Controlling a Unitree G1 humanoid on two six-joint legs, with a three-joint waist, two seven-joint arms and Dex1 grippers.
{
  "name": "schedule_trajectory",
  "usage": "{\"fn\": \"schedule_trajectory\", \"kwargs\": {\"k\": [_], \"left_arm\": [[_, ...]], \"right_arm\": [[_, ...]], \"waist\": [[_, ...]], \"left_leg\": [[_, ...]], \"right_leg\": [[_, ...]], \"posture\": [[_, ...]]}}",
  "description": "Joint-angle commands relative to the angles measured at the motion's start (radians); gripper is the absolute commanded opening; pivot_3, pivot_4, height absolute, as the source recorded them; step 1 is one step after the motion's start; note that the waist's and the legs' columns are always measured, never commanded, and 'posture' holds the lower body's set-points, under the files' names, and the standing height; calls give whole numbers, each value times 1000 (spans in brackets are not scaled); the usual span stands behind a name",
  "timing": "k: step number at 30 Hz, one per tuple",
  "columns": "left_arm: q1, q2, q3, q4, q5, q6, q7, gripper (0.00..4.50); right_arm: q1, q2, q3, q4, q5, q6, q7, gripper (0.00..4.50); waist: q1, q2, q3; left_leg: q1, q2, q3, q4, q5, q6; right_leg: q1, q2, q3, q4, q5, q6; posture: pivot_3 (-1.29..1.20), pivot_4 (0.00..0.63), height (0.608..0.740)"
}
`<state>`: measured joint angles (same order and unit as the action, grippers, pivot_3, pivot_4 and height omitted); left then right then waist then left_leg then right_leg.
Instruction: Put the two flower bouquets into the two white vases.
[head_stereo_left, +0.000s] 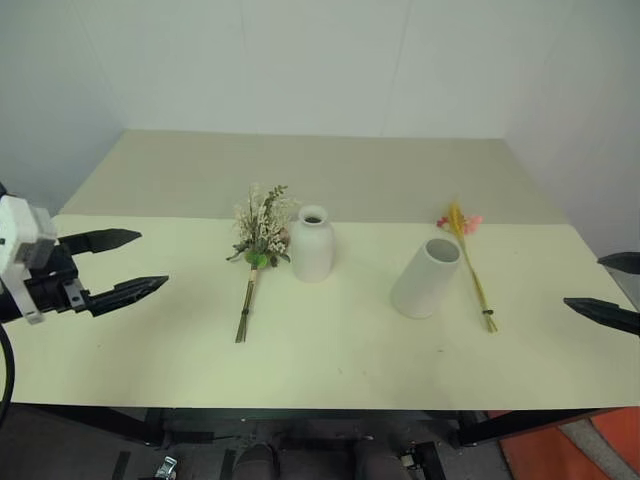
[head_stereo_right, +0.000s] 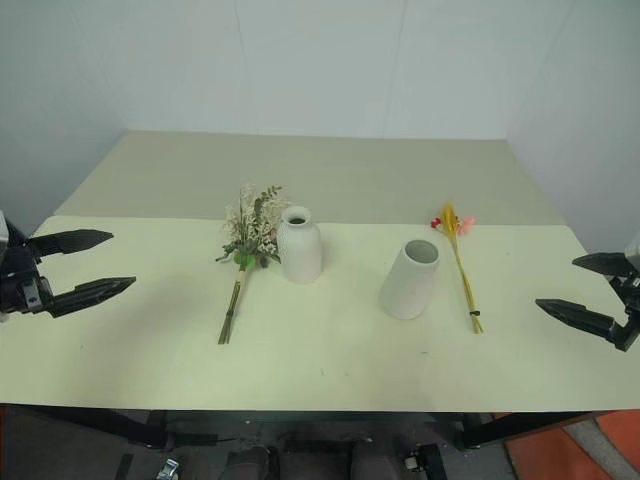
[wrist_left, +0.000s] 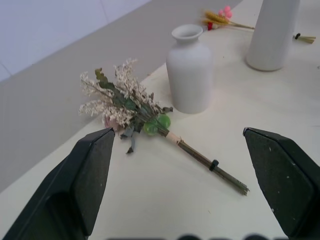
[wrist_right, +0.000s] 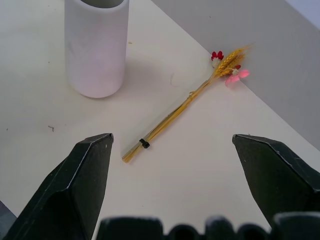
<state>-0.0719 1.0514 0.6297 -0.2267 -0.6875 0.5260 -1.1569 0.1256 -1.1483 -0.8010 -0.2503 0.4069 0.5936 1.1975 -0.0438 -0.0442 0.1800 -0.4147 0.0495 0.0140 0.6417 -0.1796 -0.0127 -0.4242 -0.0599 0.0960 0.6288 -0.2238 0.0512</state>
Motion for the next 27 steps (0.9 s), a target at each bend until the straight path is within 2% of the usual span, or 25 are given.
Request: {"fn": "schedule_trajectory", "kwargs": {"k": [1,14,16,20,22,25,27], "left_arm": [[-17,7,16,-5,-11,-15,-5,4478],[-23,18,7,4,0,-14,-14,4478],[-33,18,-12,-3,2,-15,-11,4478],[-60,25,-69,1,7,-25,-35,4478],[-83,33,-99,23,22,-37,-48,4478],[-148,30,-181,55,50,-62,-59,4478],[-195,18,-230,65,58,-68,-64,4478]], "right_arm": [[5,-15,-59,-20,-5,-3,4,4500],[19,-4,-72,-30,-2,2,-13,4500],[-12,-21,-30,-12,-15,35,-67,4500],[-171,-89,200,59,-18,134,-165,4500],[-308,-103,364,130,-44,175,-208,4500],[-584,-23,616,293,-138,224,-292,4500],[-723,39,730,397,-189,243,-306,4500]], "waist": [[0,0,0],[0,0,0],[-1,0,0],[-8,0,0],[-12,0,0],[-22,0,0],[-25,0,0]], "left_leg": [[0,0,0,0,0,0],[0,0,0,0,0,0],[0,0,0,0,0,0],[1,0,0,0,0,-1],[2,0,1,0,-1,-1],[1,0,1,0,0,0],[0,0,1,0,0,0]], "right_leg": [[0,0,0,0,0,0],[0,0,0,0,0,0],[0,0,0,0,0,0],[0,0,0,0,0,0],[0,0,1,0,1,-1],[-1,0,1,0,1,-1],[-1,0,1,0,1,-1]], "posture": [[0,150,740],[0,150,740],[0,150,740],[0,150,740],[0,150,740],[0,150,740],[0,150,740]]}}
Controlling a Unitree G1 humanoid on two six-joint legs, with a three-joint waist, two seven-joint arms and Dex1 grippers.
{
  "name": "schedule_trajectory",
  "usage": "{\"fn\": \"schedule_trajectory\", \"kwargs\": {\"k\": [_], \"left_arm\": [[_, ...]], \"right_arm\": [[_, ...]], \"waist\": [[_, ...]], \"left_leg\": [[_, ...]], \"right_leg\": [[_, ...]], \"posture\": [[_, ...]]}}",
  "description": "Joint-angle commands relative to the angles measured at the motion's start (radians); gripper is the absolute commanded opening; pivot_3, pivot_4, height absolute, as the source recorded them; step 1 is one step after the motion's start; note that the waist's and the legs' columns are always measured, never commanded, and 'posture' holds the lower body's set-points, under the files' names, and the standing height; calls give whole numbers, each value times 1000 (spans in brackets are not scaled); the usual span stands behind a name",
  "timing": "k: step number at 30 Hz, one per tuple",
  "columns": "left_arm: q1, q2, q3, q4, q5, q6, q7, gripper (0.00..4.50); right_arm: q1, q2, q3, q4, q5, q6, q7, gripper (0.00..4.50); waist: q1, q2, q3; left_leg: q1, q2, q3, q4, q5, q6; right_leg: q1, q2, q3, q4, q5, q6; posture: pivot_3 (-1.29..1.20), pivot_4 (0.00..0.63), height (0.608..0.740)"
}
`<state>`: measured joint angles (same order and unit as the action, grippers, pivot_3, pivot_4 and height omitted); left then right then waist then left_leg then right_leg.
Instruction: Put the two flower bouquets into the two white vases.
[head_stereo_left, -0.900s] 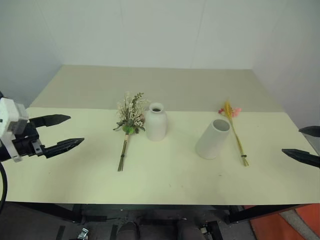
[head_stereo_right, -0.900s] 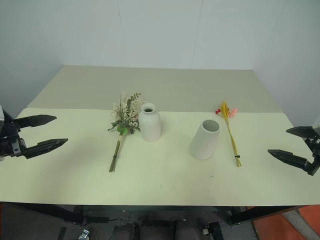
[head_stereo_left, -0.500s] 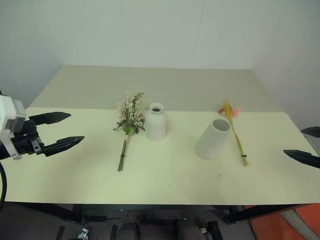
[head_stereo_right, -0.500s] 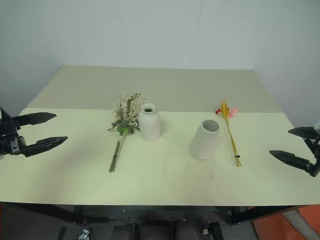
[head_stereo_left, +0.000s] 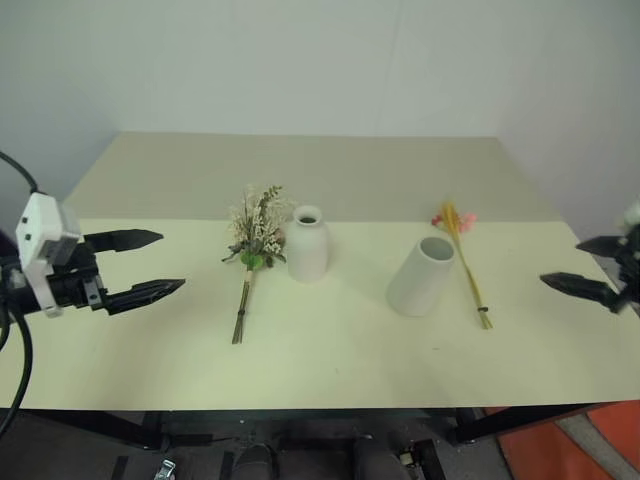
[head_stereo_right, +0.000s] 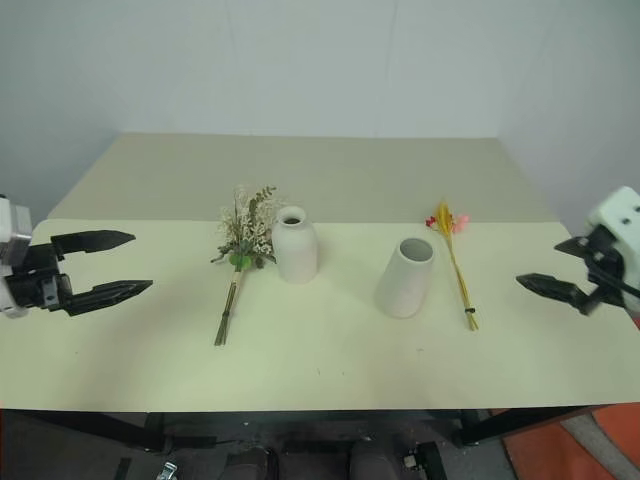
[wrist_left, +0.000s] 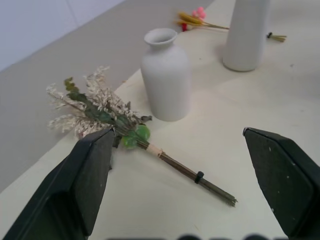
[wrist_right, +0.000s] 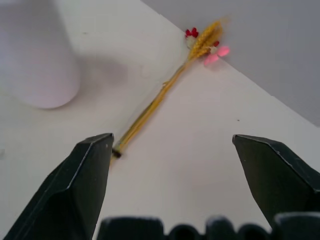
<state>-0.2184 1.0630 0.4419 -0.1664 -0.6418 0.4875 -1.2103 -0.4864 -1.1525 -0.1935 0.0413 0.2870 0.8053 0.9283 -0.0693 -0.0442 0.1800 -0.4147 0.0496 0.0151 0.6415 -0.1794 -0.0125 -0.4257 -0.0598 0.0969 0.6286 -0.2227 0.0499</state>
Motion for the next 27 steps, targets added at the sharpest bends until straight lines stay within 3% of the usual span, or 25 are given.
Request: {"fn": "schedule_trajectory", "kwargs": {"k": [1,4,9,20,27], "left_arm": [[-79,0,-72,13,19,-36,-14,4478],[-154,-12,-134,37,33,-46,-22,4478],[-233,-26,-194,49,43,-41,-33,4478],[-203,-18,-167,8,30,-8,-15,4478],[-168,-20,-138,-30,25,18,8,4500]], "right_arm": [[-181,83,174,171,-95,34,-44,4500],[-331,183,275,351,-162,18,-64,4500],[-487,317,341,635,-239,-77,-109,4500],[-600,427,378,950,-334,-213,-85,4500],[-673,474,382,1094,-381,-260,-95,2155]], "waist": [[-1,0,0],[0,0,0],[1,0,0],[-1,0,0],[-8,1,0]], "left_leg": [[-1,0,0,0,0,0],[-5,0,0,-1,0,1],[-15,-1,-1,-1,0,1],[-16,-1,-2,0,0,2],[-14,-1,-3,0,1,2]], "right_leg": [[-1,0,0,0,0,0],[-4,1,0,1,1,1],[-13,2,0,2,8,2],[-13,2,-1,2,7,2],[-12,2,0,4,8,3]], "posture": [[0,150,740],[0,150,740],[0,150,740],[0,150,740],[0,150,740]]}}
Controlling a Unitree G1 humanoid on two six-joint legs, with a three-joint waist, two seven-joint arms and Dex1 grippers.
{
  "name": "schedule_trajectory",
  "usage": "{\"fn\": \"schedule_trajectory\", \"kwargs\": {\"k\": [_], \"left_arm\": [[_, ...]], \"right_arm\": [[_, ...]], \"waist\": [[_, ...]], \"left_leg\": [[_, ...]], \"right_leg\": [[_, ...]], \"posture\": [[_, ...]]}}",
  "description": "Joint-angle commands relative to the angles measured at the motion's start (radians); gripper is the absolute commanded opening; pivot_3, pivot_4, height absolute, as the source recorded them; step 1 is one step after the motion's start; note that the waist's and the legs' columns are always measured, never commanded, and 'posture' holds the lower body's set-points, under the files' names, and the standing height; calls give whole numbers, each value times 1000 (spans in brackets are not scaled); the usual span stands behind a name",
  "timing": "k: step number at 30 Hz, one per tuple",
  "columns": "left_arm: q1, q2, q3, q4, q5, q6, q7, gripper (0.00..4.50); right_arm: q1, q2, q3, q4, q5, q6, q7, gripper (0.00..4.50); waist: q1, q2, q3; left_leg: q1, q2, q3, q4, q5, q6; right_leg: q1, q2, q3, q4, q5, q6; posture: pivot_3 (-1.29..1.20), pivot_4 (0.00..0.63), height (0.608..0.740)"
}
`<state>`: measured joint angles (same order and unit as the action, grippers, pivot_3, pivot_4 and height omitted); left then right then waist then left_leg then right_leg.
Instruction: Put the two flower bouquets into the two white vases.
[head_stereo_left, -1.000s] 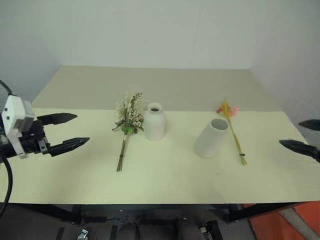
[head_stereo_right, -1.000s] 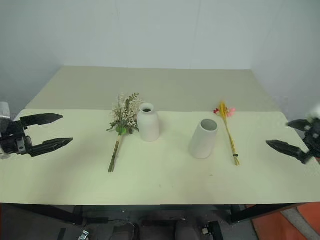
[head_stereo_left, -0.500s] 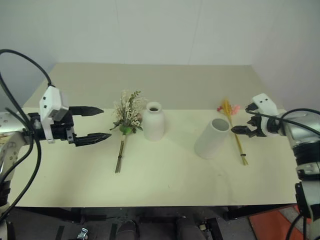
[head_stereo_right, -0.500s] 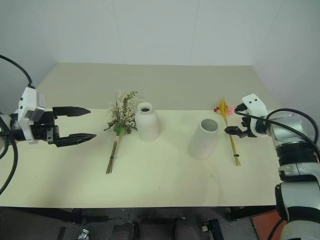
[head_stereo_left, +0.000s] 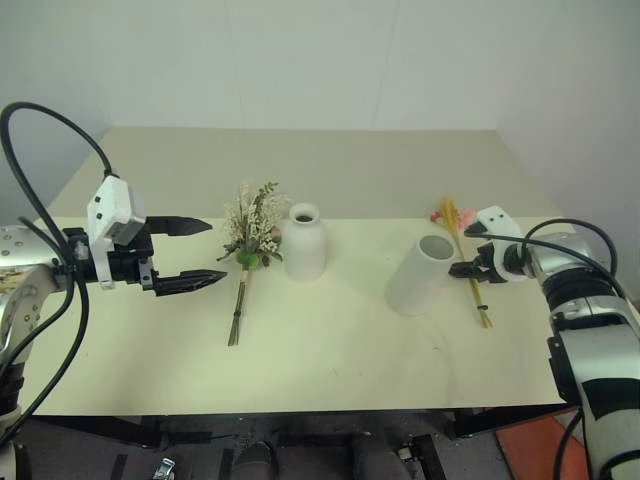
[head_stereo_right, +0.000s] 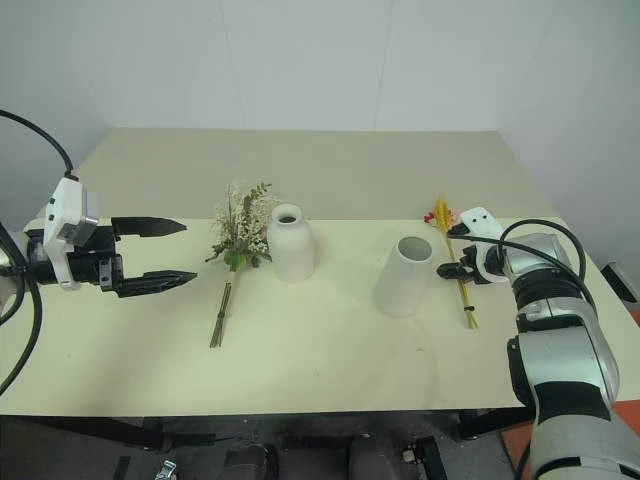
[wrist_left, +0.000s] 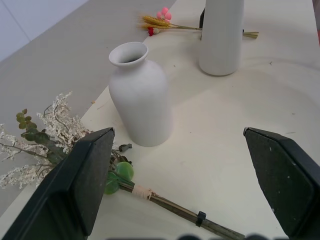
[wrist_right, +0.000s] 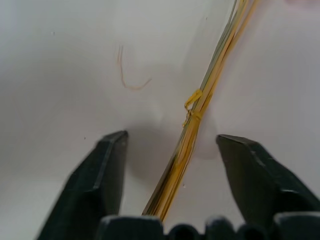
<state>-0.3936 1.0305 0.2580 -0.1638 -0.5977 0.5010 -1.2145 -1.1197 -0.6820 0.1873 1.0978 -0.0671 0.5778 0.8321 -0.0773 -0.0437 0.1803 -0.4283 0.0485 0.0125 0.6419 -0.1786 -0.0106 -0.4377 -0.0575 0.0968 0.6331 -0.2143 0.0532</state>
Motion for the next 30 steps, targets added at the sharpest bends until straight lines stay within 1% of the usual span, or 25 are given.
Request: {"fn": "schedule_trajectory", "kwargs": {"k": [1,6,7,10,12,15,16,17,18,20,21,23,27,30], "left_arm": [[12,13,49,-35,-18,7,15,4500],[27,14,58,-49,-22,13,26,4500],[28,14,59,-51,-21,14,28,4500],[34,16,65,-52,-21,15,29,4500],[39,20,73,-58,-22,19,32,4500],[49,27,91,-66,-24,26,35,4500],[52,28,97,-69,-24,29,35,4500],[54,29,100,-70,-24,32,34,4500],[57,30,104,-71,-24,33,33,4500],[62,31,108,-68,-23,33,31,4500],[61,31,108,-66,-23,33,30,4500],[56,32,103,-58,-20,30,28,4500],[42,29,85,-43,-12,21,24,4500],[33,26,70,-35,-8,16,20,4500]], "right_arm": [[-46,8,1,53,-34,-38,4,1851],[-78,30,-13,104,-57,-55,-22,123],[-84,31,-22,109,-56,-57,-39,54],[-94,34,-52,108,-48,-71,-110,54],[-80,25,-121,45,-12,-158,-224,54],[32,20,-300,-221,76,-437,-411,54],[79,30,-362,-340,108,-477,-458,54],[112,39,-398,-418,128,-490,-485,54],[159,66,-454,-561,186,-473,-502,54],[250,114,-565,-862,418,-328,-438,54],[297,144,-600,-1005,506,-299,-434,54],[353,177,-621,-1185,600,-232,-465,54],[414,189,-598,-1405,707,-89,-526,54],[437,163,-573,-1499,753,-13,-537,54]], "waist": [[1,0,0],[1,0,0],[1,0,0],[1,0,0],[1,0,0],[4,0,0],[5,1,1],[6,1,1],[7,1,1],[9,1,1],[9,1,1],[11,1,1],[10,1,1],[10,1,1]], "left_leg": [[1,0,0,0,0,0],[1,0,0,0,0,0],[1,0,0,0,0,0],[1,0,0,0,0,0],[1,0,0,0,0,0],[1,0,0,0,0,0],[0,0,-1,0,0,0],[0,0,-1,-1,0,0],[-1,0,-1,-1,0,0],[-1,0,-3,-2,0,0],[-2,0,-4,-2,0,0],[-1,1,-5,-2,0,0],[-1,0,-5,1,0,0],[3,0,-4,1,1,1]], "right_leg": [[0,0,0,0,0,0],[1,0,0,0,0,-1],[1,0,0,0,0,-1],[1,0,0,0,0,-1],[1,0,0,0,0,-1],[1,0,0,0,0,-1],[1,0,0,-1,0,0],[0,0,0,0,0,0],[0,0,0,0,0,0],[0,0,-1,1,0,0],[0,1,-2,0,0,0],[1,1,-3,1,0,0],[1,0,-3,2,0,0],[3,1,-3,4,-2,2]], "posture": [[0,150,740],[0,150,740],[0,150,740],[0,150,740],[0,150,740],[0,150,740],[0,150,740],[0,150,740],[0,150,740],[0,150,740],[0,150,740],[0,150,740],[0,150,740],[0,150,740]]}}
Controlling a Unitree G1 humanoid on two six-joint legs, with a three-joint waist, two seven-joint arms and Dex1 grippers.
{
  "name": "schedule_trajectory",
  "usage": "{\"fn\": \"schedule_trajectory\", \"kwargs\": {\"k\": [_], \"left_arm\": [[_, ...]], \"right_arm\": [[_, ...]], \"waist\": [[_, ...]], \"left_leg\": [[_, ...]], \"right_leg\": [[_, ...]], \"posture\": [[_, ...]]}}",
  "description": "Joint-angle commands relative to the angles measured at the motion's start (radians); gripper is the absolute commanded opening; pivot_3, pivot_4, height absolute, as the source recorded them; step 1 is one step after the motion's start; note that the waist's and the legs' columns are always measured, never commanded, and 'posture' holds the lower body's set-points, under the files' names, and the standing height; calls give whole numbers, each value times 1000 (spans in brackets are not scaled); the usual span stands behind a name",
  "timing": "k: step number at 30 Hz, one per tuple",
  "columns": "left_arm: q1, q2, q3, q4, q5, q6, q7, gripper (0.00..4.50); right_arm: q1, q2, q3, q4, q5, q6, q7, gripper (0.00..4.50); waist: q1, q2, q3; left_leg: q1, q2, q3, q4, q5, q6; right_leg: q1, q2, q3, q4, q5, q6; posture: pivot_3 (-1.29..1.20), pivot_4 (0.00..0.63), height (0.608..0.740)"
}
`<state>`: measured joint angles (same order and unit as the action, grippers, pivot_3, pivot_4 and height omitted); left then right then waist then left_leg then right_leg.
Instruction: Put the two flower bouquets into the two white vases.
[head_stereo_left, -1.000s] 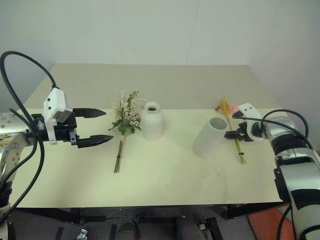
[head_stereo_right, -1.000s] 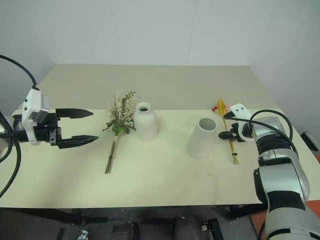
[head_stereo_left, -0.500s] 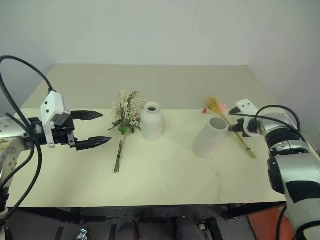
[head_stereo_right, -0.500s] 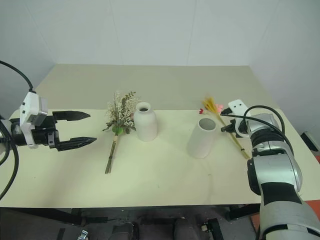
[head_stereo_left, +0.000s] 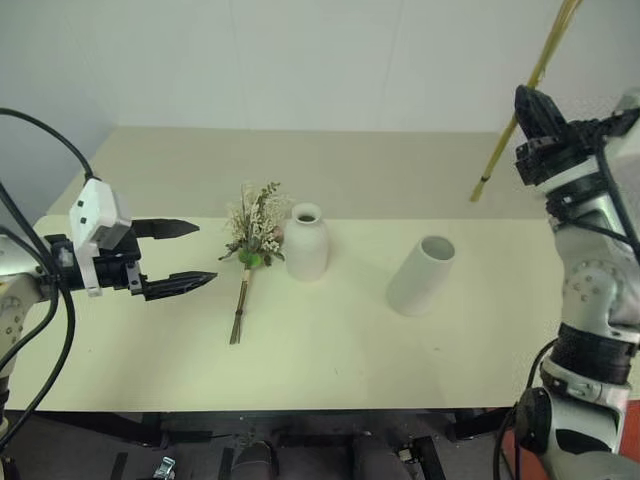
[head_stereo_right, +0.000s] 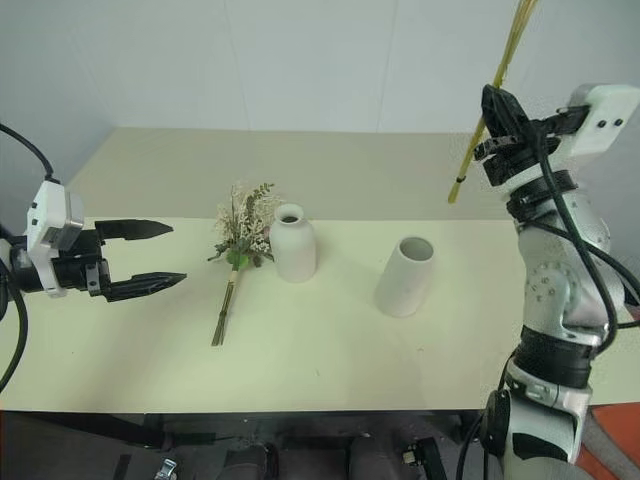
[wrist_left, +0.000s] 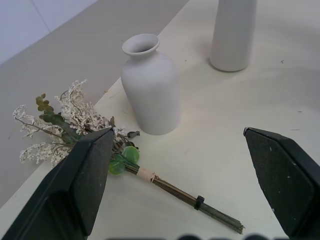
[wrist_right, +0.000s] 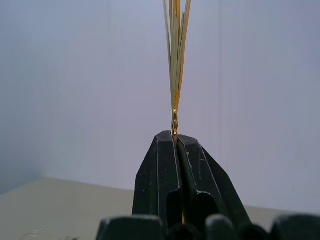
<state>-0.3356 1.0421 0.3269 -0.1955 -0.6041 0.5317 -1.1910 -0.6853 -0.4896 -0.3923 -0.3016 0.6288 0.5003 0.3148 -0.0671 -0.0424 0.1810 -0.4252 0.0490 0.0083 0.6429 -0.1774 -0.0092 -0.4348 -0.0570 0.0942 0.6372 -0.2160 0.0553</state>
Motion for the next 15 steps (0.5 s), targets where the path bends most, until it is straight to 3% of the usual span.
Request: {"fn": "schedule_trajectory", "kwargs": {"k": [1,5,15], "left_arm": [[-26,14,-1,-2,0,-16,-5,4500],[-20,11,-3,5,2,-22,-10,4500],[-7,7,11,1,-1,-24,-10,4500]], "right_arm": [[3,-24,-3,-122,90,92,-41,54],[50,1,-6,-208,183,143,-79,54],[130,-3,31,-143,125,77,-42,54]], "waist": [[-1,0,0],[0,0,0],[0,0,0]], "left_leg": [[2,0,0,0,0,0],[4,1,0,0,0,0],[2,0,0,0,0,0]], "right_leg": [[1,0,0,2,-1,1],[2,1,0,4,-3,-1],[0,1,1,4,-3,-2]], "posture": [[0,150,740],[0,150,740],[0,150,740]]}}
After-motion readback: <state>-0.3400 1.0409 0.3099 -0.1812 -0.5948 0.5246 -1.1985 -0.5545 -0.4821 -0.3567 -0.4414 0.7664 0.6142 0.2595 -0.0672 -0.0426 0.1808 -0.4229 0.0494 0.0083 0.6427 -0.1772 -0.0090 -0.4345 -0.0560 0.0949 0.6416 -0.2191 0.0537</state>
